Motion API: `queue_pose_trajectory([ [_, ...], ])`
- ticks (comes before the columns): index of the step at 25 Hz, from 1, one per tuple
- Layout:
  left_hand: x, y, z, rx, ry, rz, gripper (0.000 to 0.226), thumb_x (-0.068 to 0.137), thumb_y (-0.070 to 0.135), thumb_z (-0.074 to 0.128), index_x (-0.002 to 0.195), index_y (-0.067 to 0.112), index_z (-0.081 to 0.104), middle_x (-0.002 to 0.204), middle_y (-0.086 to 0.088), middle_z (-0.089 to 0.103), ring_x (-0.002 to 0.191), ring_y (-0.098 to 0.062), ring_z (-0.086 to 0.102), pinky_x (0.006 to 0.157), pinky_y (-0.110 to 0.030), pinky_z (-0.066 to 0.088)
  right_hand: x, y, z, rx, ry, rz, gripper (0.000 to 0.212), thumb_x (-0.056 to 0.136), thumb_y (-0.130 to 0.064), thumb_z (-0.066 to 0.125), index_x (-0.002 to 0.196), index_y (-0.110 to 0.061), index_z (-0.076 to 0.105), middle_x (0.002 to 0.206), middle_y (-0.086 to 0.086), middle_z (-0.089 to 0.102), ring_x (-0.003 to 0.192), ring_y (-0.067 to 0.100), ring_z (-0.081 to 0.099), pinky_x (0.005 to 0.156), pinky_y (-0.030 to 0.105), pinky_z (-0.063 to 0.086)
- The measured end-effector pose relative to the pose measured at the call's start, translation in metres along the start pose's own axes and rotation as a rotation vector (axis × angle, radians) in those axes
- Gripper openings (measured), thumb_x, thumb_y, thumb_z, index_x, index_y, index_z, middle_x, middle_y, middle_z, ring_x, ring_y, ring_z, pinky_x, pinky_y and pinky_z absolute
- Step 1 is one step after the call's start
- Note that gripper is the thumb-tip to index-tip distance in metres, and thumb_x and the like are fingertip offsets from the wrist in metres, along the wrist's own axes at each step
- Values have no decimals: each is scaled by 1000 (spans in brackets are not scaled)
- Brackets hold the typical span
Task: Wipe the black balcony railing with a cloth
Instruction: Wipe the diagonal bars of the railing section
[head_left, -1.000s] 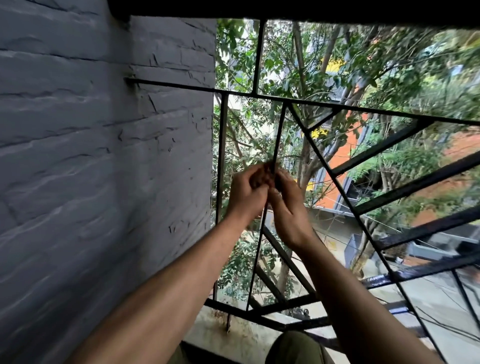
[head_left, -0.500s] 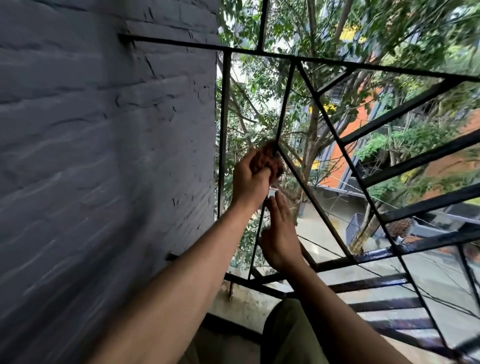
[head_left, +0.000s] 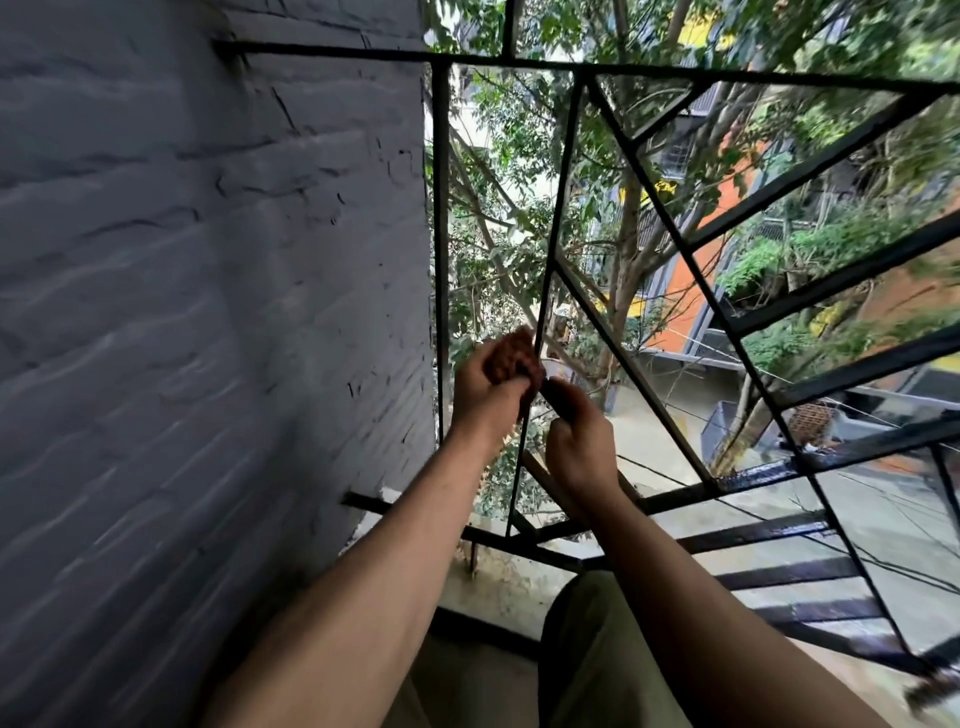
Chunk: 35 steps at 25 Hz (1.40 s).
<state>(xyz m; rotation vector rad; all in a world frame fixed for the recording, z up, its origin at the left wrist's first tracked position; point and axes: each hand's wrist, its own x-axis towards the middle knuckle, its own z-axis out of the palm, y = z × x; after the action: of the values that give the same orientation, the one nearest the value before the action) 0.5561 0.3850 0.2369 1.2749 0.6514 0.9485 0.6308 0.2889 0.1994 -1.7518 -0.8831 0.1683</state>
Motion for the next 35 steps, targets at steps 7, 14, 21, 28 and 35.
queue_pose_trajectory([
  [7,-19,-48,-5,31,38,-116,41,81,7,78,117,24,69,106,1,75,104,-22,70,91,-40,58,-12,8,10,-3,33,-27,74,73,-10,39,146,-14,50,145,3,58,136,15,52,113,30,40],
  [14,-16,-53,-5,85,9,-55,44,87,-11,63,104,30,63,99,10,70,95,-2,68,84,-25,51,-66,51,37,-226,200,-164,55,75,-8,40,127,0,56,131,15,51,127,32,47,109,52,41],
  [21,-16,-83,-6,47,118,-98,35,88,-9,62,104,22,67,93,9,70,87,-4,66,69,-10,48,-40,78,40,-158,33,190,55,85,3,43,140,2,48,136,22,53,128,36,48,108,36,35],
  [28,4,-99,-2,-145,148,-183,22,91,-6,59,98,11,70,85,4,73,78,-5,69,66,-20,53,-32,76,45,-94,7,203,63,77,-14,35,136,-1,54,137,18,57,130,31,51,113,37,40],
  [35,3,-145,-19,-93,85,-358,32,87,-12,58,113,2,69,85,-6,73,65,-10,69,54,-21,54,-40,105,61,-7,16,198,52,77,-18,39,127,-17,55,127,5,62,121,19,61,101,48,51],
])
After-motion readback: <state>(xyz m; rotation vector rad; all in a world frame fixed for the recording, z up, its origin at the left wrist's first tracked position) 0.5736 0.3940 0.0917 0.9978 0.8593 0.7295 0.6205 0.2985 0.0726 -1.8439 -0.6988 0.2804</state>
